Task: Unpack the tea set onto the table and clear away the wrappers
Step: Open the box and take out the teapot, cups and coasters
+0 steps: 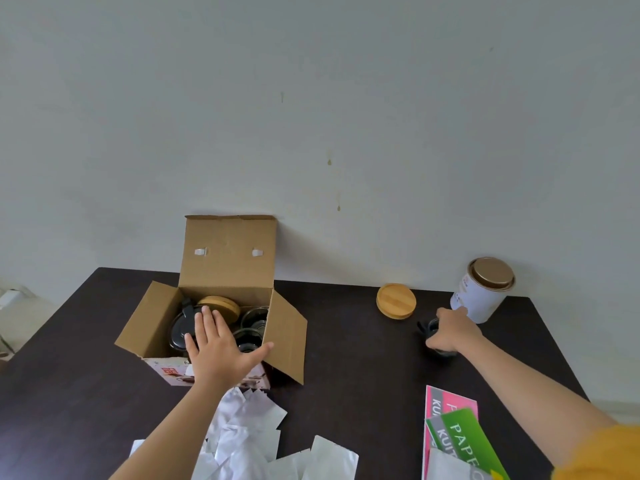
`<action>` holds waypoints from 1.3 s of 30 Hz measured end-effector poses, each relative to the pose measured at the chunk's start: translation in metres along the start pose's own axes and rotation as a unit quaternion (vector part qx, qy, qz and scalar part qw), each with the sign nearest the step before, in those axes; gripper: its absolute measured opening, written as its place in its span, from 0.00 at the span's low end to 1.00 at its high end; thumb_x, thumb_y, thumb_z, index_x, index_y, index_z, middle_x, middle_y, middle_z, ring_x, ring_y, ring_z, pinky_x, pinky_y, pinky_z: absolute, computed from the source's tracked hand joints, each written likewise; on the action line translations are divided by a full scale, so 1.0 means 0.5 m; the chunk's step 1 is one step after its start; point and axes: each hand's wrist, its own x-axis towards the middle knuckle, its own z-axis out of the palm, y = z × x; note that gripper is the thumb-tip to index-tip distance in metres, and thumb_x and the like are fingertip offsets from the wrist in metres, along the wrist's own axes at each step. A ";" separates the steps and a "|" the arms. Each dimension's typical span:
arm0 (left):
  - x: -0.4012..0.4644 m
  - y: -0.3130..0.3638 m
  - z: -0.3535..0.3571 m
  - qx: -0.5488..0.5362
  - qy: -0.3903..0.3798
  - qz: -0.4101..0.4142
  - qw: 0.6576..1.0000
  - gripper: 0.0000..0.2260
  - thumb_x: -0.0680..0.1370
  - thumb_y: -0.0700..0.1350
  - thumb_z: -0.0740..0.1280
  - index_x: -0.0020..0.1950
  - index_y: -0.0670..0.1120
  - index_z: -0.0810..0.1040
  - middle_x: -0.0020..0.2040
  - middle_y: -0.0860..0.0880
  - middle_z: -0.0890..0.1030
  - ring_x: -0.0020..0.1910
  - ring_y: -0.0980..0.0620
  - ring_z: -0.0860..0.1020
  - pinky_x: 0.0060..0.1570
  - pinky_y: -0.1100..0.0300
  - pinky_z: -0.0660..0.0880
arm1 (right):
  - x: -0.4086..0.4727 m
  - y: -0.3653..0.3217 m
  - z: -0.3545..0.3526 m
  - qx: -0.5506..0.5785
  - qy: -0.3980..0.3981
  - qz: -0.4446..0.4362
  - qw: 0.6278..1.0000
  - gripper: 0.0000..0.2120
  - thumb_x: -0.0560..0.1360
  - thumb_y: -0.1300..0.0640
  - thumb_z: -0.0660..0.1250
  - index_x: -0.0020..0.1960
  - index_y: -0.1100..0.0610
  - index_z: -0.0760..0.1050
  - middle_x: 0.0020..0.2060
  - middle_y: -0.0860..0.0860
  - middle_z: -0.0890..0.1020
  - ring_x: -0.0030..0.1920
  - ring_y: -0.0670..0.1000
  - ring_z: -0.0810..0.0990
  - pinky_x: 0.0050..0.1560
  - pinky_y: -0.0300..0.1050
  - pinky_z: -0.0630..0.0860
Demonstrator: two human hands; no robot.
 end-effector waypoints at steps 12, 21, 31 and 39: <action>0.000 0.007 0.001 0.008 0.002 -0.006 1.000 0.65 0.53 0.84 0.36 0.78 0.41 0.45 0.78 0.43 0.41 0.77 0.44 0.38 0.73 0.42 0.41 | 0.091 -0.007 -0.004 -0.007 0.063 0.015 0.998 0.25 0.69 0.48 0.71 0.61 0.57 0.70 0.54 0.55 0.74 0.53 0.54 0.75 0.44 0.44 0.76; 0.000 0.012 0.002 -0.003 0.005 -0.008 1.000 0.65 0.52 0.84 0.36 0.78 0.41 0.46 0.78 0.44 0.41 0.77 0.45 0.38 0.73 0.42 0.41 | 0.154 -0.028 -0.040 -0.062 0.034 -0.048 0.996 0.25 0.70 0.56 0.69 0.64 0.57 0.64 0.58 0.57 0.67 0.52 0.58 0.76 0.41 0.45 0.73; 0.003 0.011 0.009 0.004 0.008 -0.014 1.000 0.65 0.53 0.84 0.37 0.78 0.41 0.46 0.78 0.44 0.41 0.77 0.46 0.37 0.73 0.42 0.40 | 0.205 -0.004 -0.056 -0.032 0.041 -0.125 0.991 0.30 0.72 0.55 0.72 0.68 0.60 0.62 0.64 0.59 0.67 0.57 0.58 0.75 0.51 0.47 0.74; 0.000 0.013 0.002 -0.001 0.003 -0.017 1.000 0.66 0.52 0.84 0.36 0.78 0.41 0.45 0.78 0.44 0.40 0.76 0.45 0.36 0.73 0.43 0.40 | 0.166 -0.013 -0.053 -0.027 0.046 -0.138 0.989 0.32 0.71 0.49 0.73 0.68 0.58 0.62 0.64 0.58 0.67 0.59 0.58 0.75 0.53 0.50 0.75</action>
